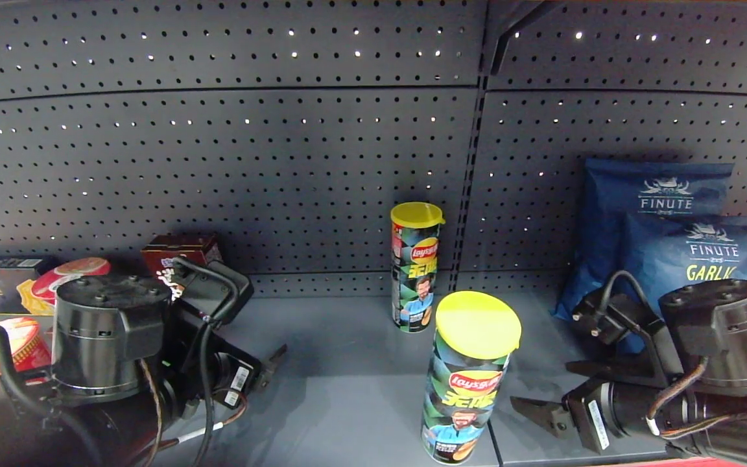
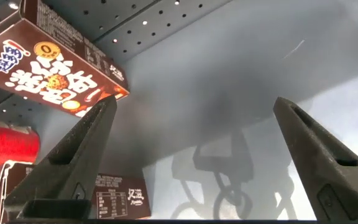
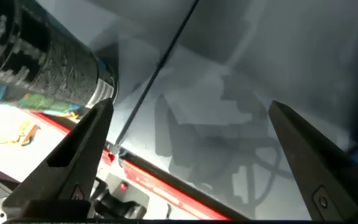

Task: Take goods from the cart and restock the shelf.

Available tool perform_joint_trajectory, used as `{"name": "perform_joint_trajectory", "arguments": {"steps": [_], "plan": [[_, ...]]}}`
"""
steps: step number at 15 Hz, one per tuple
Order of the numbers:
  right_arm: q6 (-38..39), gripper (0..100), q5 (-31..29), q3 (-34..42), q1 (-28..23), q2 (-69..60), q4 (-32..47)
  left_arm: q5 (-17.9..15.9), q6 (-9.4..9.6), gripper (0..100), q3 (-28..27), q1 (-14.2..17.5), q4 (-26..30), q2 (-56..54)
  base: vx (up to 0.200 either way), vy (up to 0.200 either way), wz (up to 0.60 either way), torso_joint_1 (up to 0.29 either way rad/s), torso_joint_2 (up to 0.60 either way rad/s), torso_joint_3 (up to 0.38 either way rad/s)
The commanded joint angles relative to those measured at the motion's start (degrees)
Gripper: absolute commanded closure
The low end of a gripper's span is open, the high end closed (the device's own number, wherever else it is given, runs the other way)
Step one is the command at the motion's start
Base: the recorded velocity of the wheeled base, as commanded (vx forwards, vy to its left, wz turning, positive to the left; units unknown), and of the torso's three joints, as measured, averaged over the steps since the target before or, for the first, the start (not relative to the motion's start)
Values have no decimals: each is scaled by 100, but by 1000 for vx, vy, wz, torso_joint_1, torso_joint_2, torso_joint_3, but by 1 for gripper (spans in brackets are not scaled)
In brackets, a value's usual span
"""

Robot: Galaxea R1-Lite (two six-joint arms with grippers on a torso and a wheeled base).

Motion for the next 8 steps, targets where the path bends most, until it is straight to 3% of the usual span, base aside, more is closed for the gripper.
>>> {"name": "perform_joint_trajectory", "arguments": {"steps": [1, 8], "plan": [[-7, 0, 1, -70, 78, 171, -48, 2, -1, 0, -13, 0, -10, 36, 0, 0, 0, 0, 0, 0], [-7, 0, 1, -272, 342, 417, -57, 2, 8, 0, -4, 0, -62, 63, 0, 0, 0, 0, 0, 0]]}}
